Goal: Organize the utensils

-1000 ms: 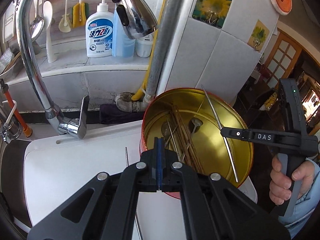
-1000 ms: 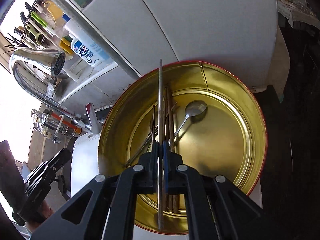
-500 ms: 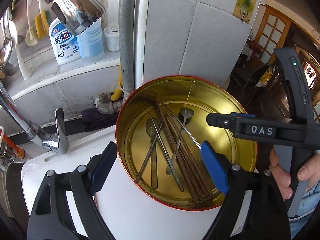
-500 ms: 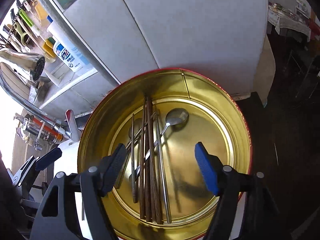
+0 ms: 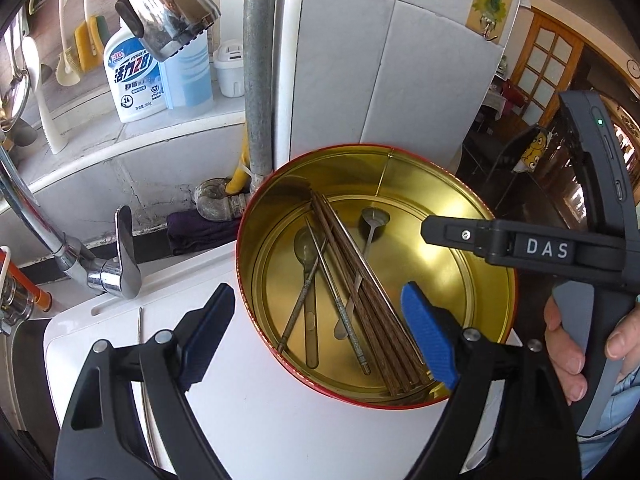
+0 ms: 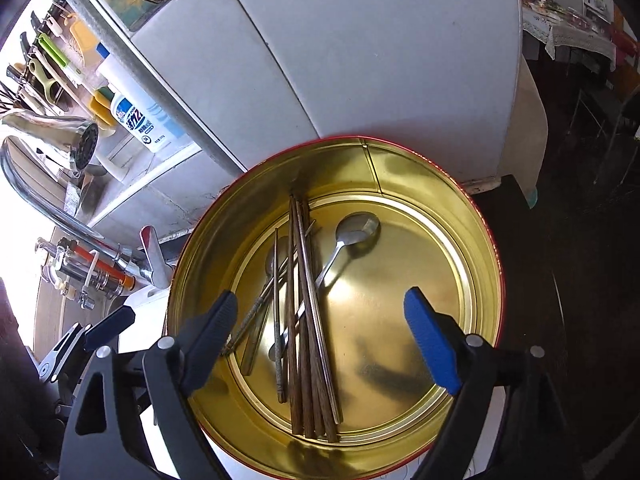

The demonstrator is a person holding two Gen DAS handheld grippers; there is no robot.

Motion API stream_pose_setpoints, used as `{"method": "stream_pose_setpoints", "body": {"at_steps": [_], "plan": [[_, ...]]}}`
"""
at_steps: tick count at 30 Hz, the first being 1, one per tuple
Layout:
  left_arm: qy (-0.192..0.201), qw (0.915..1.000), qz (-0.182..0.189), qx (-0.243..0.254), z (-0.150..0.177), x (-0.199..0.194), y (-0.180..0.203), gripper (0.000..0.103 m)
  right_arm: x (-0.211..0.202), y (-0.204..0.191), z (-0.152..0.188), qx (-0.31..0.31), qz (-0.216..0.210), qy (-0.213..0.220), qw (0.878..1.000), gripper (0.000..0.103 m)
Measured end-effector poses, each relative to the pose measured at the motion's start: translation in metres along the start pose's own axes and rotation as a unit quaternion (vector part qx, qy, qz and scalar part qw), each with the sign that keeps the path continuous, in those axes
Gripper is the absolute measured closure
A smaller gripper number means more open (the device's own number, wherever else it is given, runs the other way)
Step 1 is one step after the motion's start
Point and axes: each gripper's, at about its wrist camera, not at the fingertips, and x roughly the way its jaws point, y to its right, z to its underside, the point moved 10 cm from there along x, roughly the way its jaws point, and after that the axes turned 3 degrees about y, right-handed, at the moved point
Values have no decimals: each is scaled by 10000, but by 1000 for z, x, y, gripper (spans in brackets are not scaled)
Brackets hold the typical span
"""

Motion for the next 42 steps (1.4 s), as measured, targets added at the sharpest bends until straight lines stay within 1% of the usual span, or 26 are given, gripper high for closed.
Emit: {"method": "stream_pose_setpoints", "body": {"at_steps": [1, 4, 7, 9, 11, 14, 18, 21, 24, 26, 27, 28, 29, 30, 32, 35, 37, 39, 40, 41, 42], "plan": [[-4, 10000, -10, -29, 2, -1, -2, 20, -2, -1, 0, 8, -17, 52, 10000, 11], [-11, 9998, -87, -153, 11, -5, -15, 20, -8, -3, 1, 9, 36, 198, 9998, 11], [-9, 9990, -269, -360, 25, -13, -37, 20, -12, -6, 3, -5, 15, 234, 9997, 11], [-4, 9976, -424, -552, 38, -23, -58, 20, -14, -14, 6, -19, -97, 201, 9997, 11], [-3, 9956, -620, -709, 53, -35, -80, 20, -15, -30, 8, -122, -269, 127, 9995, 11], [5, 9917, -966, -852, 78, -55, -115, 20, -10, -67, 19, -420, -527, -10, 9977, 11], [-74, 9851, -1375, -1033, 114, -77, -161, 20, 6, -134, 46, -974, -923, -424, 9900, 11], [-92, 9857, -1349, -1004, 136, -79, -193, 20, 26, -188, 75, -1436, -1047, -758, 9812, 11], [-263, 9865, -1353, -887, 155, -65, -231, 20, 61, -232, 100, -1559, -813, -982, 9795, 11], [-369, 9897, -1200, -693, 163, -51, -252, 20, 87, -257, 112, -1405, -648, -1142, 9813, 11], [-494, 9901, -1136, -660, 168, -43, -262, 20, 100, -267, 116, -1264, -524, -1230, 9829, 11], [-669, 9909, -969, -647, 174, -33, -268, 25, 111, -276, 120, -1079, -454, -1310, 9844, 11], [-706, 9920, -901, -538, 177, -29, -272, 35, 120, -285, 123, -915, -411, -1345, 9858, 11], [-616, 9938, -861, -350, 176, -29, -272, 41, 127, -292, 124, -820, -355, -1337, 9870, 11], [-568, 9963, -624, -133, 177, -32, -269, 45, 137, -305, 128, -791, -163, -1330, 9878, 11], [-456, 9979, -455, -18, 177, -34, -268, 45, 151, -319, 136, -638, 44, -1422, 9878, 11], [-422, 9980, -467, 58, 178, -35, -267, 45, 166, -327, 141, -593, 201, -1549, 9859, 11], [-339, 9982, -487, 66, 178, -36, -266, 45, 182, -335, 142, -585, 395, -1589, 9848, 17], [-279, 9983, -506, 70, 180, -38, -266, 47, 190, -340, 142, -659, 465, -1633, 9833, 23], [-197, 9984, -535, -16, 180, -40, -268, 58, 197, -344, 144, -793, 519, -1727, 9804, 32], [-136, 9982, -589, -36, 180, -41, -270, 66, 202, -344, 148, -950, 696, -1835, 9759, 35]]}}
